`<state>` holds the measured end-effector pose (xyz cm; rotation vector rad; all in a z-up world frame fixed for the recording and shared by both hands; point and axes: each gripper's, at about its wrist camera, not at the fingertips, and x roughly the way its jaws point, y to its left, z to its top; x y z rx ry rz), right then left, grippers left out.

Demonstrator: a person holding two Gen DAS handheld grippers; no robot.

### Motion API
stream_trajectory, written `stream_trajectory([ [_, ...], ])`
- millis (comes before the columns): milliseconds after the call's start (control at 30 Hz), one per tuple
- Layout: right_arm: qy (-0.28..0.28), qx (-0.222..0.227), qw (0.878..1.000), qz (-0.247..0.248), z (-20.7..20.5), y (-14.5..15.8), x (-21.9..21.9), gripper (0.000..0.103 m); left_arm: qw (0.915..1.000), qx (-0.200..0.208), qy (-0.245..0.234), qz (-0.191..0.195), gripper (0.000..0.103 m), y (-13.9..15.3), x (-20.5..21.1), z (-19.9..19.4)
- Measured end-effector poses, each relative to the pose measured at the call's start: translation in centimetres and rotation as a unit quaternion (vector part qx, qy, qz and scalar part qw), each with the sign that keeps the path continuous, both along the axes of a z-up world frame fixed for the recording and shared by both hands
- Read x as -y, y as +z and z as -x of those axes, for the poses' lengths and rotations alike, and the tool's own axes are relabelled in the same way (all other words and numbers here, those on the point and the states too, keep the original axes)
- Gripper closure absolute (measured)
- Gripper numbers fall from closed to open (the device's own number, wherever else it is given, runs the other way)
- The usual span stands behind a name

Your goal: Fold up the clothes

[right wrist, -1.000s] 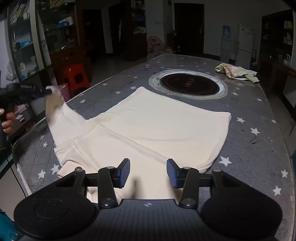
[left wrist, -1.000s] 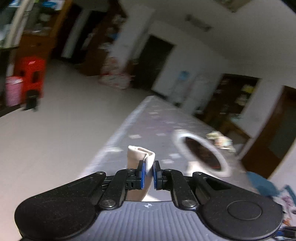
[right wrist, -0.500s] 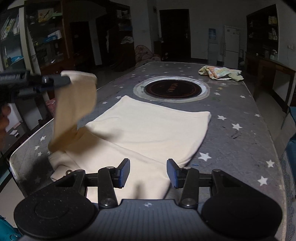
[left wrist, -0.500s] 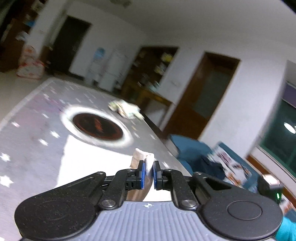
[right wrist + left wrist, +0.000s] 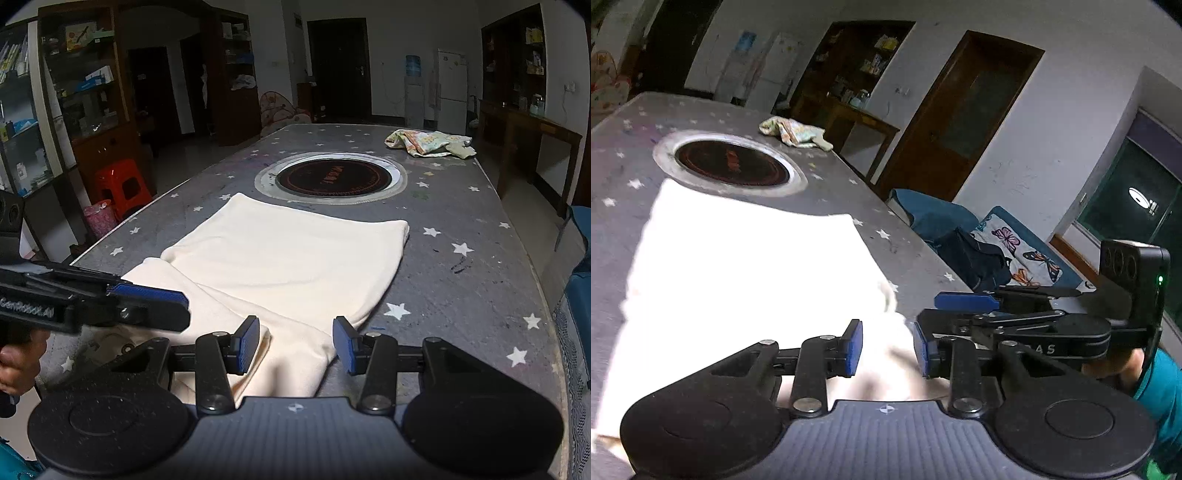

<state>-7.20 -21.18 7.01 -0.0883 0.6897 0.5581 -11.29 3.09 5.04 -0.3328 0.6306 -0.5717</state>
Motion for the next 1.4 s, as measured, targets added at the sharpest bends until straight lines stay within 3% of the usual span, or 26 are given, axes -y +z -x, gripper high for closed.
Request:
stream_trajectory([
  [300, 0.049, -0.014, 0.999, 0.004, -0.3, -1.1, -3.1, 0.061, 0.9963, -0.011, 0.079, -0.031, 0.073, -0.6, -6.2, -0.8],
  [533, 0.073, -0.031, 0.997, 0.019, -1.5, -2.6, -5.6, 0.063, 0.9912, -0.037, 0.107, -0.069, 0.074, -2.4, -8.2, -1.9],
  [767, 0.081, -0.032, 0.995, 0.041, -1.7, -3.3, -6.3, 0.063, 0.9886, -0.043, 0.125, -0.072, 0.076, -2.4, -10.8, -0.7],
  [933, 0.091, -0.021, 0.995, 0.04, -1.4, -2.6, -6.8, 0.063, 0.992, -0.005, 0.103, -0.072, 0.076, -0.8, -9.6, -1.0],
  [1133, 0.098, -0.033, 0.993, 0.058, -1.9, -3.5, -7.6, 0.064, 0.9905, -0.029, 0.083, -0.106, 0.075, -2.1, -8.5, -2.7],
  [1400, 0.155, -0.011, 0.984, 0.088, 0.7, -1.5, -7.1, 0.064, 0.9909, 0.02, 0.006, -0.133, 0.075, -0.4, -5.7, 0.7],
])
